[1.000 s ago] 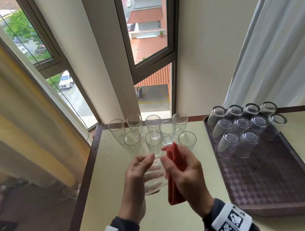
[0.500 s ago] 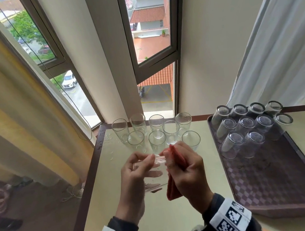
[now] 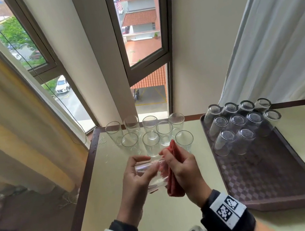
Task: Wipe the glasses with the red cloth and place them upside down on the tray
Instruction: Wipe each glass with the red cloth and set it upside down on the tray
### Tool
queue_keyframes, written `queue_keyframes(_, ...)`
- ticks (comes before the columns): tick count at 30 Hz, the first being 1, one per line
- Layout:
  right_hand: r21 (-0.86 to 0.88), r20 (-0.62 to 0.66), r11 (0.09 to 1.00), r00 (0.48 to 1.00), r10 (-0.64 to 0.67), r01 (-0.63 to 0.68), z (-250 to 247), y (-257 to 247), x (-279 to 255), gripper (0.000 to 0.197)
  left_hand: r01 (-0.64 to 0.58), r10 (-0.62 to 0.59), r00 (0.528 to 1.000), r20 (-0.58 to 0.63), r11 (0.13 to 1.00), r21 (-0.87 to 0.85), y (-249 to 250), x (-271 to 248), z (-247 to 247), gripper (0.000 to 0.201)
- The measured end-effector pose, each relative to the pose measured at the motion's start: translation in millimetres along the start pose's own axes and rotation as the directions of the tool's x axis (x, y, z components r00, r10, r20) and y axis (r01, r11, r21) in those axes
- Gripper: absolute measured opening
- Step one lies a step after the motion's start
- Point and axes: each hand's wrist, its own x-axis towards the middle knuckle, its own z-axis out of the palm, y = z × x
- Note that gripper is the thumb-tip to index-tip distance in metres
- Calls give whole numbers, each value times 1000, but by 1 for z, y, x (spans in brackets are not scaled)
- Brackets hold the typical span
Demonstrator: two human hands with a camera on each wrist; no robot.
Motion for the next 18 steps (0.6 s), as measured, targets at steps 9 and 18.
queue_keyframes(9, 380, -67, 878, 938, 340, -291, -18, -9, 1, 37, -243, 249, 968, -41, 962, 126, -16, -9, 19, 91)
queue_keyframes(18, 409, -138, 848, 895, 423, -338, -22, -14, -1, 32, -309, 309, 951, -2, 950, 45, -24, -14, 33, 87)
